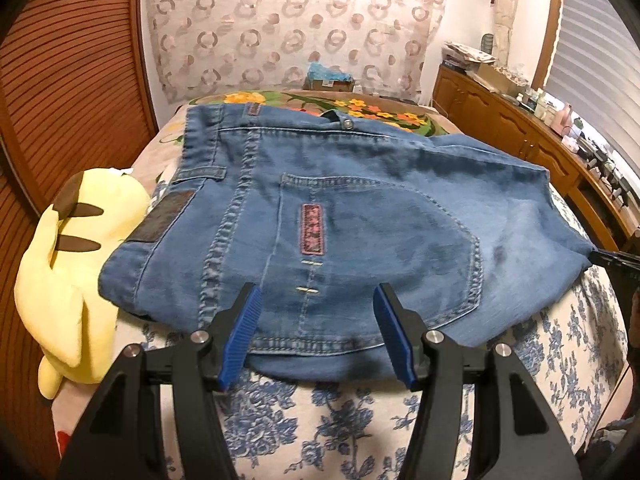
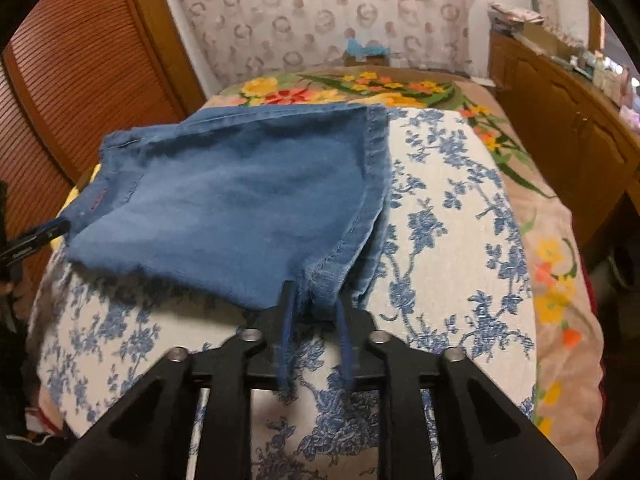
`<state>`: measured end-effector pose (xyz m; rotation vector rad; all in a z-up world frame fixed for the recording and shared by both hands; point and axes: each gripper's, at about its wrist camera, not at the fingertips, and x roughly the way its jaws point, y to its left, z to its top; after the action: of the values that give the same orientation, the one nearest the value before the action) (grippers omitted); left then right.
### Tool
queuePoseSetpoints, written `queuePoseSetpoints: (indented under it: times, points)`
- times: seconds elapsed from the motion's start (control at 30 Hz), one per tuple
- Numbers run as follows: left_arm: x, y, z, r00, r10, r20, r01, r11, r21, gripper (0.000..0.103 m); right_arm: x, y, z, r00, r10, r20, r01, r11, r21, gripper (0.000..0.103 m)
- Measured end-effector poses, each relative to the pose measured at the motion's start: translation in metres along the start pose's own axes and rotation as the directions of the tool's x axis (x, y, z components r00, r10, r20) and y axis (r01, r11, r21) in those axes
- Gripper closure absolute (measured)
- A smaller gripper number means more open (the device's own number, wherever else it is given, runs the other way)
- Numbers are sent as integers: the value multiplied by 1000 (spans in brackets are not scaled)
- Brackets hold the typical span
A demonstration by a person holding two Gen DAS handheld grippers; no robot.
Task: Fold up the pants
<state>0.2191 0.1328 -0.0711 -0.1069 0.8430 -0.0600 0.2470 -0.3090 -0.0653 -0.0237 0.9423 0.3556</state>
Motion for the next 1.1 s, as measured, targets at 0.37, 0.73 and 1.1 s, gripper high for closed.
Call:
queuePoseSetpoints:
  times: [0.37,0.73,1.1]
  points:
    - [2,19,-4,1000,31,-3,-32,999,-38,45,20,-3,-8,998,-42,-55,45,997,55,56]
    - [-4,41,-4,997,80,20,-78,993,-86,45,27,13,-9,997,-55,-55,54,998,-21,84]
    - [-6,98,-1,983,182,29,-172,962,-214,45,26,14,-13,999,-45,-28,44,998,-35,85]
